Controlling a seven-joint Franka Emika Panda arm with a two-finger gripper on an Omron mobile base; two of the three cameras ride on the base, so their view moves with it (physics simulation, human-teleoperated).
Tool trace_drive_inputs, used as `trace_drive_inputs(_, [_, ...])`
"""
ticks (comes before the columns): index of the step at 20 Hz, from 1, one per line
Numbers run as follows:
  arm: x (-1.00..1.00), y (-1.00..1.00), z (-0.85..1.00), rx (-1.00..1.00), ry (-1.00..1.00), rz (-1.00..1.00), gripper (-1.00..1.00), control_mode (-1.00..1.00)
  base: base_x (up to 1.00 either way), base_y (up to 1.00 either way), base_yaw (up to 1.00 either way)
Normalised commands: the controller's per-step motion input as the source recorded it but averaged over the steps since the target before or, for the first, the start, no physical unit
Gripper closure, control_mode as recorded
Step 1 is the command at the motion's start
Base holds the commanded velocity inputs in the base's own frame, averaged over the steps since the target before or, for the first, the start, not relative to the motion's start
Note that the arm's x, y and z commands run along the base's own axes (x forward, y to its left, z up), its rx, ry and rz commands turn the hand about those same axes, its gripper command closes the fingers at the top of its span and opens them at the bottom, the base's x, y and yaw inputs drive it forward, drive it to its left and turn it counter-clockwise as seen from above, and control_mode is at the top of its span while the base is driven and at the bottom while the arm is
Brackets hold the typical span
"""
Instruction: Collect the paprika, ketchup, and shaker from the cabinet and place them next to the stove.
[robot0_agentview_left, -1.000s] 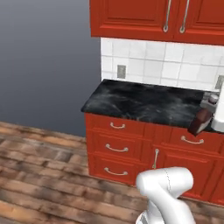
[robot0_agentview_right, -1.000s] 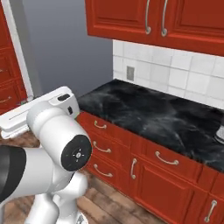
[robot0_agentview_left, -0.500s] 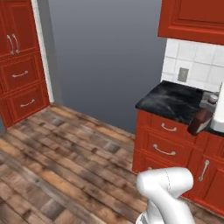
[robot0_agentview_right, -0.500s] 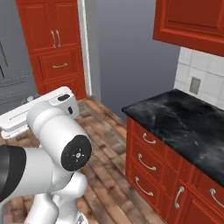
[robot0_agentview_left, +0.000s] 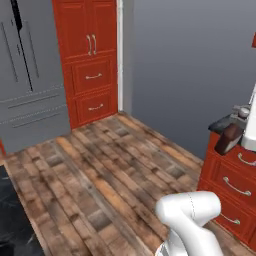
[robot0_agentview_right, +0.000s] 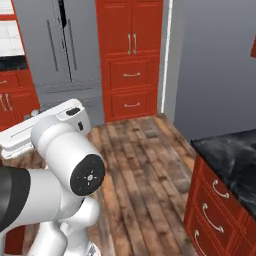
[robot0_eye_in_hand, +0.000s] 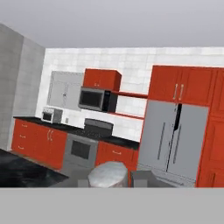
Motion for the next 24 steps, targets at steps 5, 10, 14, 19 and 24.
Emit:
trace_drive_inputs(5, [0.0, 0.0, 0.0, 0.0, 0.0, 0.0, 1.0, 1.0, 0.31, 0.28, 0.52])
trace_drive_inputs(10, [0.0, 0.0, 0.0, 0.0, 0.0, 0.0, 1.0, 1.0, 0.53, 0.03, 0.53])
trace_drive_inputs(14, [0.0, 0.0, 0.0, 0.0, 0.0, 0.0, 1.0, 1.0, 0.4, -0.09, 0.52])
trace_drive_inputs(19, [0.0, 0.0, 0.0, 0.0, 0.0, 0.0, 1.0, 1.0, 0.41, -0.21, 0.4])
trace_drive_inputs(24, [0.0, 0.0, 0.0, 0.0, 0.0, 0.0, 1.0, 1.0, 0.77, 0.0, 0.32])
